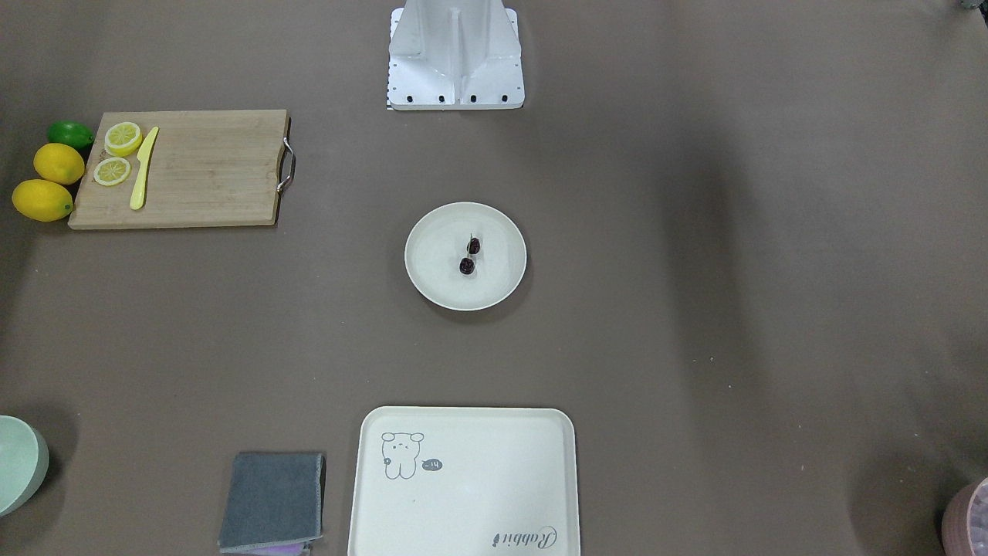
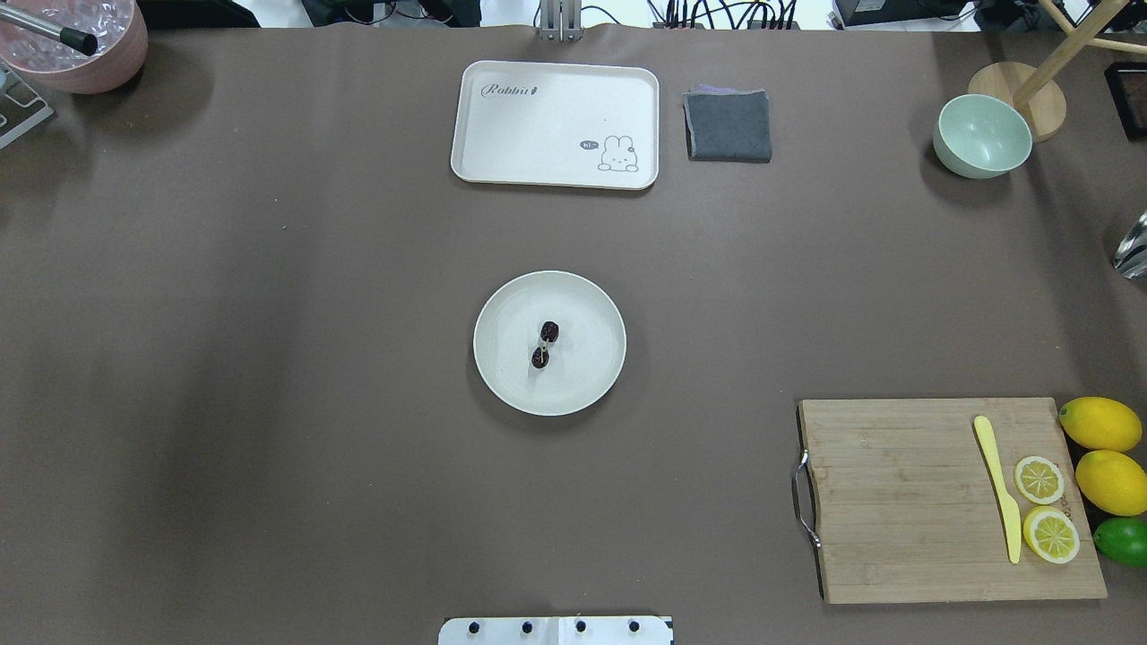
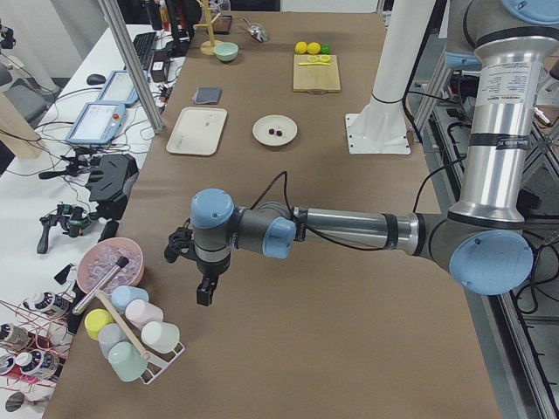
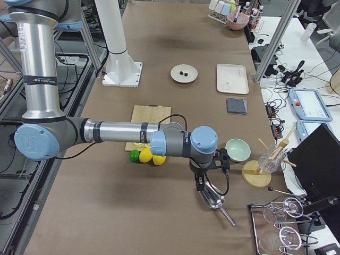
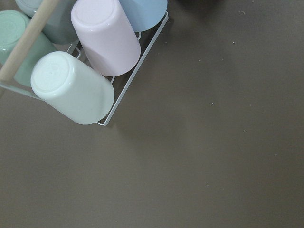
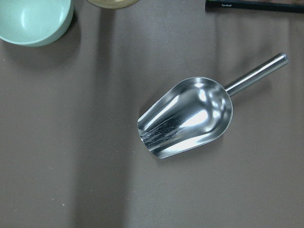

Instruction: Place red cherry on plate

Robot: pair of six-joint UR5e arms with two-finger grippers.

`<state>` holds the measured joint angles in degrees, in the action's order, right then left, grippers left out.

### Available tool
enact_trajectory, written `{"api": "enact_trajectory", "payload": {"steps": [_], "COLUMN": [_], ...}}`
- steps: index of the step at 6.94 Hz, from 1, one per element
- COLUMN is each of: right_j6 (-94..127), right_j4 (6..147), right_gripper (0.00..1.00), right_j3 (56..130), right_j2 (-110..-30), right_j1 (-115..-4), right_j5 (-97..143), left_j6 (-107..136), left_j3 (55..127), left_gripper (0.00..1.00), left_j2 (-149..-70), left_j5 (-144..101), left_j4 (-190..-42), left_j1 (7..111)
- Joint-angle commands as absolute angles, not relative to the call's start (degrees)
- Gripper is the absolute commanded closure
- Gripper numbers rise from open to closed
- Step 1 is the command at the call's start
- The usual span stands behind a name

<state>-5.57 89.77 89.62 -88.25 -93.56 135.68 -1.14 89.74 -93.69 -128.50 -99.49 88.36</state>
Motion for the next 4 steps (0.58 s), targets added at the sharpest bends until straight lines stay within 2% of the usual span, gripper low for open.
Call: {"api": "enact_trajectory", "payload": {"steps": [1,4], "right_j6": [-5.5,-5.6], "right_j4": [89.7,89.7], "right_gripper": [0.00,0.00], "right_j3": [89.6,89.6], "right_j2": [-88.2,-88.4], "right_j1": [-93.7,-94.1], "right_j5": [135.6,135.7], "left_j6": [-1.1,-1.1], "left_j3": [89.7,89.7], "left_gripper": [0.02,0.02], "left_j2": [-93.7,-93.8], "left_j5": [-128.5,-128.5], "left_j4": [-99.5,-99.5], "left_j1": [88.4,88.4]}}
